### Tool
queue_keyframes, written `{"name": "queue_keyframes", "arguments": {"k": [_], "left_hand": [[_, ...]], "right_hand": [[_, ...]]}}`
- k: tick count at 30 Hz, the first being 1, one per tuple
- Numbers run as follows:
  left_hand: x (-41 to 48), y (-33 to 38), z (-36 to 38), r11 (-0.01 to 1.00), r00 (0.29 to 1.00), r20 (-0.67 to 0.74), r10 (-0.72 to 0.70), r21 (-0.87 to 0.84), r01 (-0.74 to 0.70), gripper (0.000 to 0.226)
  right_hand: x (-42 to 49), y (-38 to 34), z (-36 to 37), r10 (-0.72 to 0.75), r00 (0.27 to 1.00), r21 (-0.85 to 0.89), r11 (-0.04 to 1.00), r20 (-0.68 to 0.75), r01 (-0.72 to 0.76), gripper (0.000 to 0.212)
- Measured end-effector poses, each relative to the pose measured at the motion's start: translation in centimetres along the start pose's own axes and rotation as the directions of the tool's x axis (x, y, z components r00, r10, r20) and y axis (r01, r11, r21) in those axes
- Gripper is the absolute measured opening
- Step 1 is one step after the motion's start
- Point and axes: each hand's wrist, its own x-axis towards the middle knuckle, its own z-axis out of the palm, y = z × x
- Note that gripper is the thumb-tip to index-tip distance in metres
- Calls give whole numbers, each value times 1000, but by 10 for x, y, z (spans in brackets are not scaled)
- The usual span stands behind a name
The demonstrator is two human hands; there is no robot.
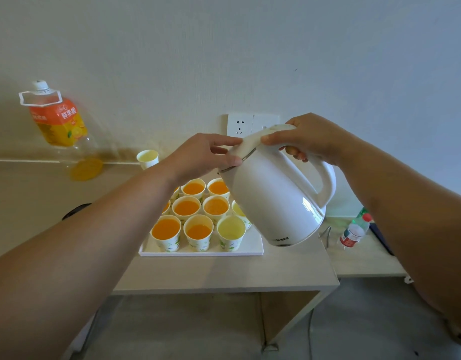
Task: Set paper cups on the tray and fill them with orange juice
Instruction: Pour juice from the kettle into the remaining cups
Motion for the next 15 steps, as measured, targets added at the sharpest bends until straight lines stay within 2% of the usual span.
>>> {"name": "queue_keyframes", "arguments": {"k": [12,15], "left_hand": [[-20,-3,32,991,996,22,-87,-103,89,50],[-24,-7,41,978,996,17,-91,-187,93,51]], "right_hand": [[-12,16,-3,-24,992,-76,997,123,33,39],[-12,19,-3,-38,988,-122,991,151,57,42]]}}
